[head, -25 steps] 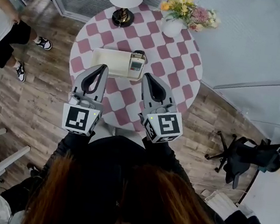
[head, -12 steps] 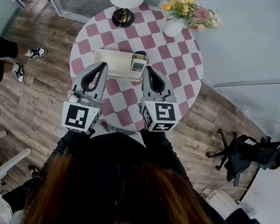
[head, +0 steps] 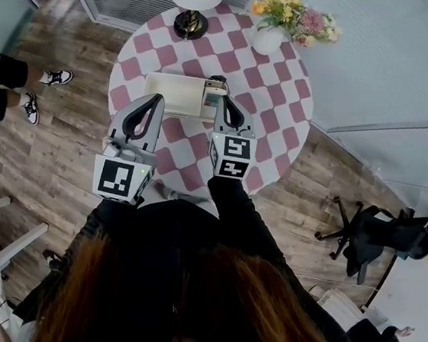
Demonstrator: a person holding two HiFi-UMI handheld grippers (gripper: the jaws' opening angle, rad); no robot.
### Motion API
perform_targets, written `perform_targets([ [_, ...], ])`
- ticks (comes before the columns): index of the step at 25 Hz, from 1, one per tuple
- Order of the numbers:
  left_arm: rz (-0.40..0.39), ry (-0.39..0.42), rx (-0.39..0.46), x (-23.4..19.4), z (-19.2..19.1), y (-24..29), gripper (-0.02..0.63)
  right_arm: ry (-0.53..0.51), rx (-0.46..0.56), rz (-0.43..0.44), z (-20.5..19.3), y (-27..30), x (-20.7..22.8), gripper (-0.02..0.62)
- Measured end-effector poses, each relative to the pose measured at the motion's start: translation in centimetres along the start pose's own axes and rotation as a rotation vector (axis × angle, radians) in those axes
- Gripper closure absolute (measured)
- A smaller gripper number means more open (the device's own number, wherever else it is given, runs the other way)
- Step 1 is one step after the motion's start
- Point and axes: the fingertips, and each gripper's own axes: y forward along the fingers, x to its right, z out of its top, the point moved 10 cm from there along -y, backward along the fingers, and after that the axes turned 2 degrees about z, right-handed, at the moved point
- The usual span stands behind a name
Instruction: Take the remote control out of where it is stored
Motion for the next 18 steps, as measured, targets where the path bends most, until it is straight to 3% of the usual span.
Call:
perform_targets([
  [8,-0.011,-0.005,0.004,0.0,-0.1,0.2,0.597,0.044,-0.083,-0.045,-3.3,2.0,0.5,0.58],
  [18,-0.008,-0.001,-0.005,0.1,-0.1,-0.3,0.597,0.088,-0.145,-0.035,-5.5,2.9,-0.2,0.58],
])
